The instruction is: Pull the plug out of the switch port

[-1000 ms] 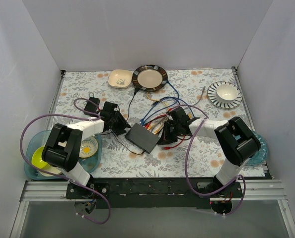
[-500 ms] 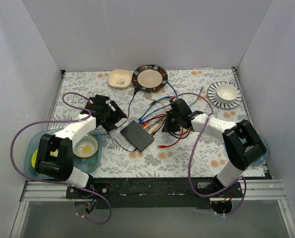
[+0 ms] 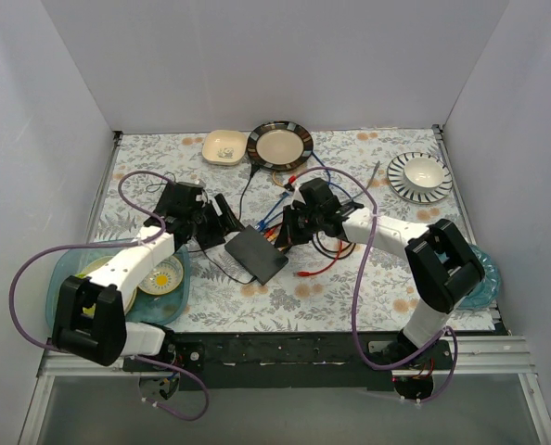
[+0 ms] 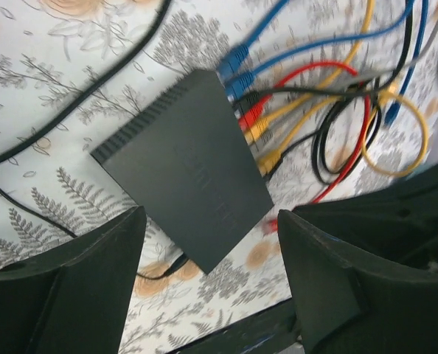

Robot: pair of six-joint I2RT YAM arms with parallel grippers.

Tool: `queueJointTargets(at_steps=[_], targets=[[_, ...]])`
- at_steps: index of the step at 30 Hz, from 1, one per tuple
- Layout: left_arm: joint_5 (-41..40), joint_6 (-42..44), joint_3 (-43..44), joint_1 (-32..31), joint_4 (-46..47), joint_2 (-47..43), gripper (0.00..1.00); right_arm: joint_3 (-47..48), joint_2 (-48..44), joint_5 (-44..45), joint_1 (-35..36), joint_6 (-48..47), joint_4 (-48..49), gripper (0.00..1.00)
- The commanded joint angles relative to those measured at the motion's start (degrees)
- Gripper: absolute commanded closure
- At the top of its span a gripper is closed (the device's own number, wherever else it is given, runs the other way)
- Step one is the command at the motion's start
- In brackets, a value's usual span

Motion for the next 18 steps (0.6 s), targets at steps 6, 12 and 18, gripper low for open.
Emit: queueJointTargets(at_steps=[6,12,18], targets=[[-6.55,12.57,-1.11,-13.06,-4.29,-10.61,0.38,3.28,3.56,-10.29,0.18,-1.28,1.36,0.99],[-13.21,15.39,-2.43,-23.60,-5.51,-9.13,0.55,1.26,1.89,-9.33,0.18,-1.45,1.02,0.99],[-17.45,14.25,-4.72,-27.92,-7.27,-7.19,0.66,-1.81,-0.74,-8.09,0.18,-1.72,0.31,0.99]])
